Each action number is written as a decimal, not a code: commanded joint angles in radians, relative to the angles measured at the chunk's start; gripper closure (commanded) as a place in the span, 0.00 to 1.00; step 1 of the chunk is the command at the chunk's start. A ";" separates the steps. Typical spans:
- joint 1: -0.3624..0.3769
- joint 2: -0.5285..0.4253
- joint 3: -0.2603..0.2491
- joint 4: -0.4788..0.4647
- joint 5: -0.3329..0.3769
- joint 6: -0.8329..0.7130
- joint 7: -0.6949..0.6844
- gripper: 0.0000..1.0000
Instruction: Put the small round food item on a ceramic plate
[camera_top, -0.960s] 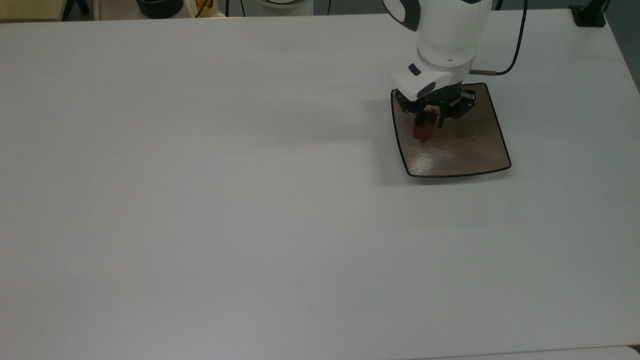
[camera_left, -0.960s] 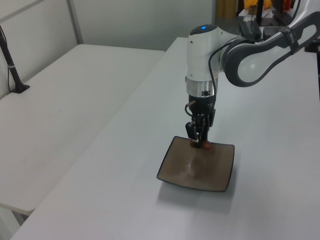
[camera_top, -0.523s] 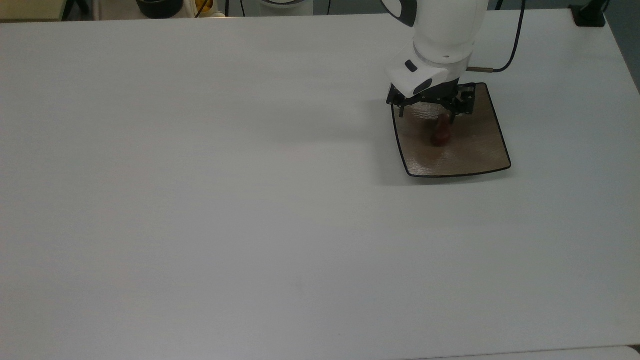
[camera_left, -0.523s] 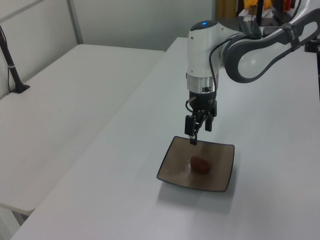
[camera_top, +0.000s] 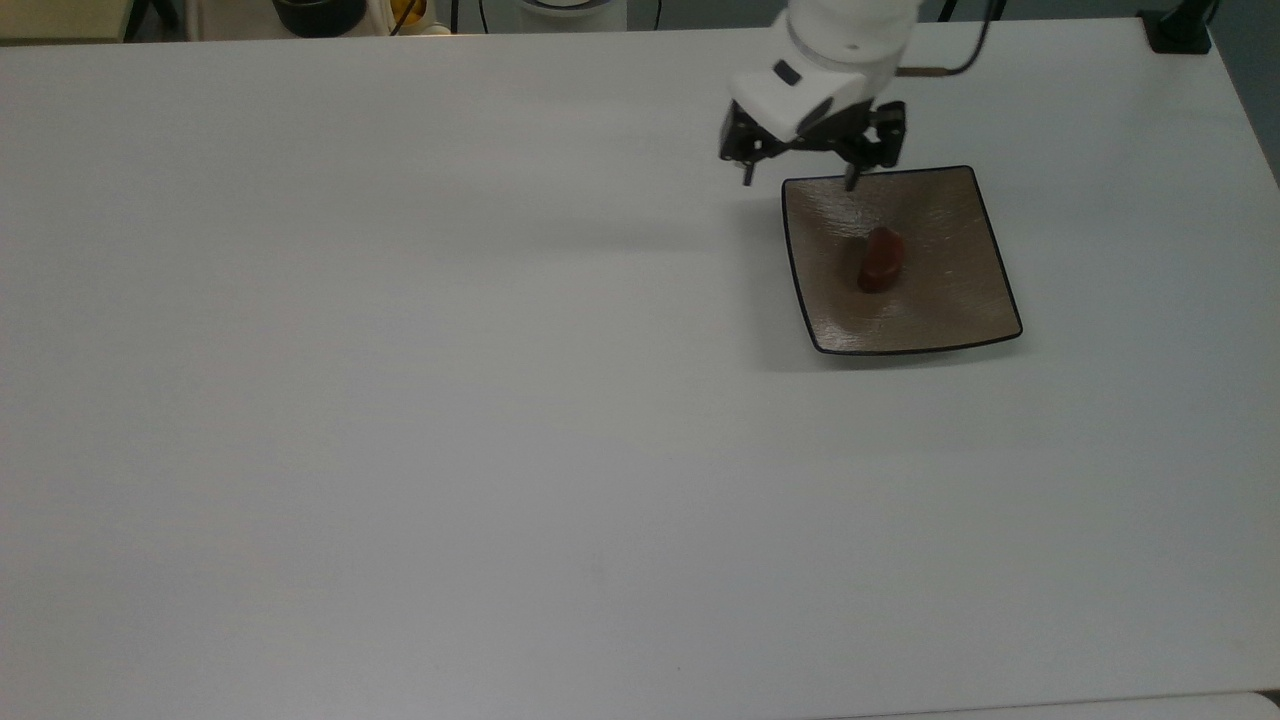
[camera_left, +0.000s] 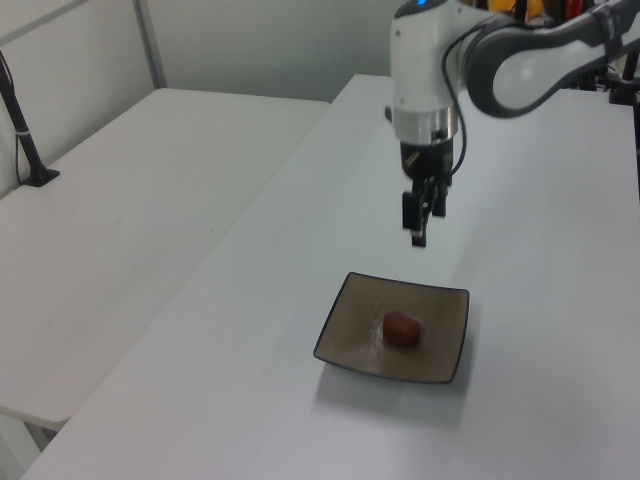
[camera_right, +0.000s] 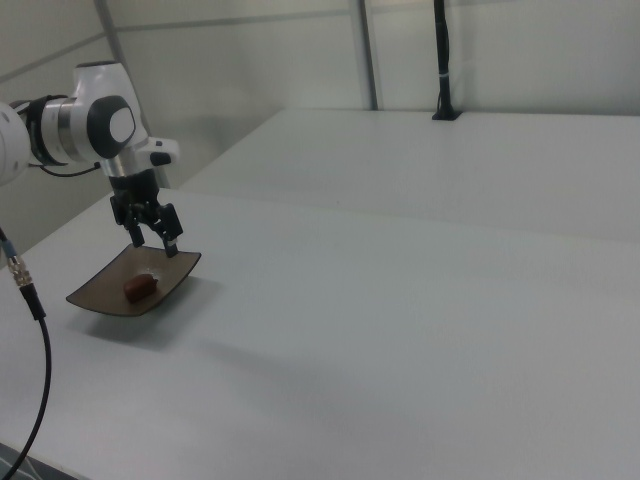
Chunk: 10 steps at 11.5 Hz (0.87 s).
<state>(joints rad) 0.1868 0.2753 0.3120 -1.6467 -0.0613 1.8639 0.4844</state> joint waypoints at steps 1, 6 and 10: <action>0.000 -0.161 -0.094 -0.107 0.020 -0.031 -0.105 0.00; -0.159 -0.323 -0.148 -0.200 0.087 -0.074 -0.323 0.00; -0.162 -0.332 -0.231 -0.197 0.093 -0.095 -0.406 0.00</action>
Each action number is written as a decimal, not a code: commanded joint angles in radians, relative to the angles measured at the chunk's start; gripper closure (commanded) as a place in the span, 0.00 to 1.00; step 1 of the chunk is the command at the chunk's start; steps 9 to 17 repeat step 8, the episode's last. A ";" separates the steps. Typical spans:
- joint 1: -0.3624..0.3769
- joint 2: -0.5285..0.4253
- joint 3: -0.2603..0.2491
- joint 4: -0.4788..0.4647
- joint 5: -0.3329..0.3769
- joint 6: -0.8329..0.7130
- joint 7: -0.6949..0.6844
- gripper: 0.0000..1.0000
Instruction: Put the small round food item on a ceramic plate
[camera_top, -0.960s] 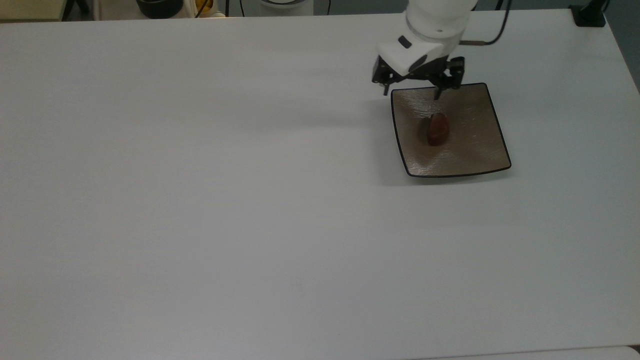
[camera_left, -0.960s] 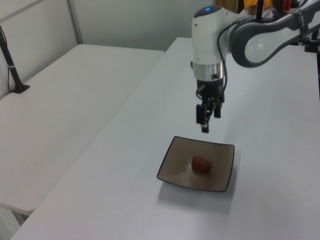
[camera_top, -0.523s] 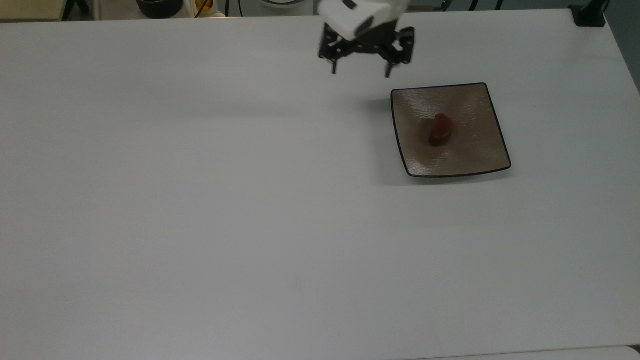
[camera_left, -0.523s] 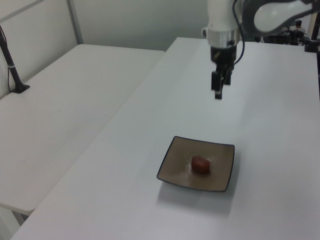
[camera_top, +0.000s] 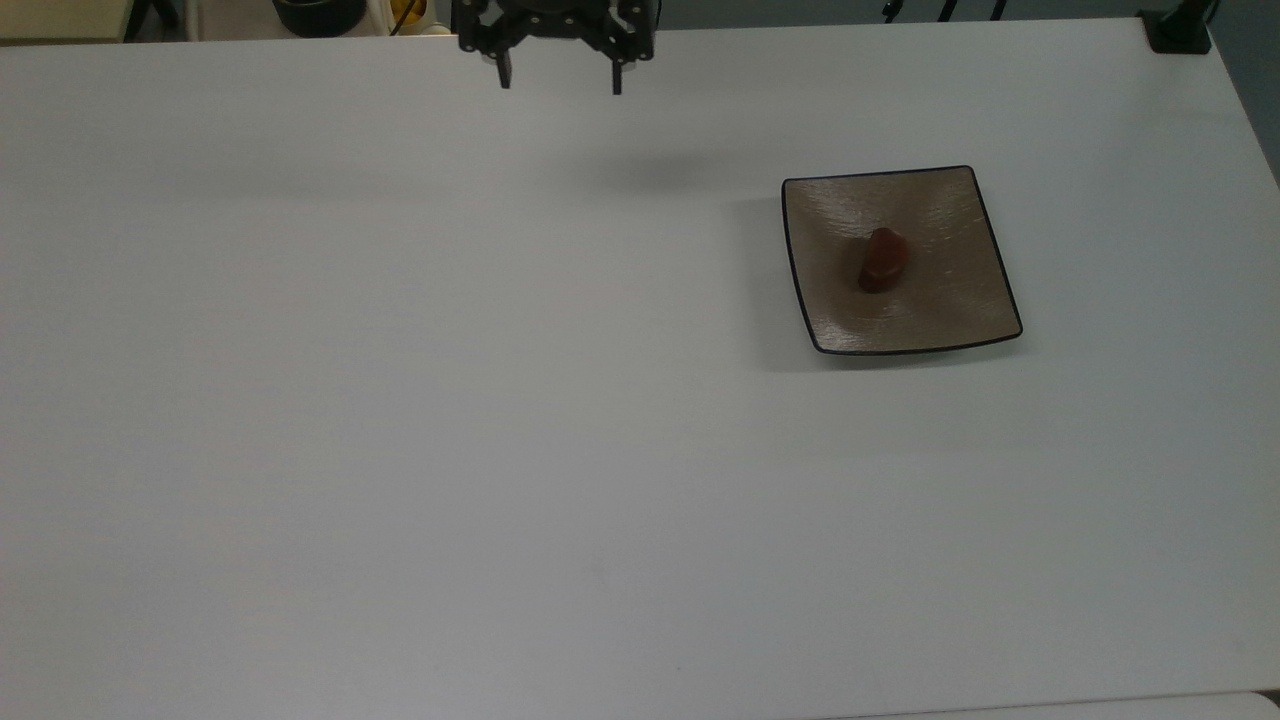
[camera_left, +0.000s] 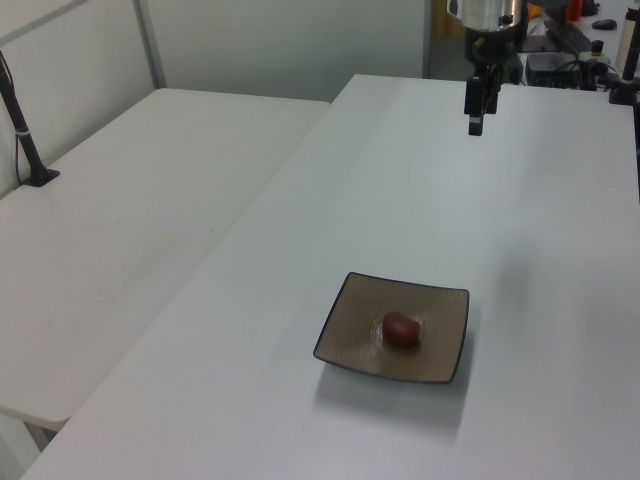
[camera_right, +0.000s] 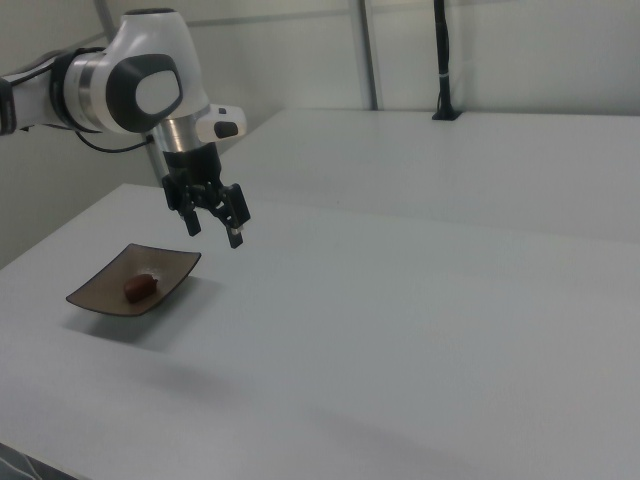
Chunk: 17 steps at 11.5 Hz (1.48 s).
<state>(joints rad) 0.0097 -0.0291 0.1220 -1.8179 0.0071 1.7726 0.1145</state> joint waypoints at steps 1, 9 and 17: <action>0.021 -0.028 -0.048 -0.026 0.025 -0.001 -0.038 0.00; 0.096 -0.018 -0.144 -0.017 0.036 -0.001 -0.098 0.00; 0.096 -0.018 -0.144 -0.017 0.036 -0.001 -0.098 0.00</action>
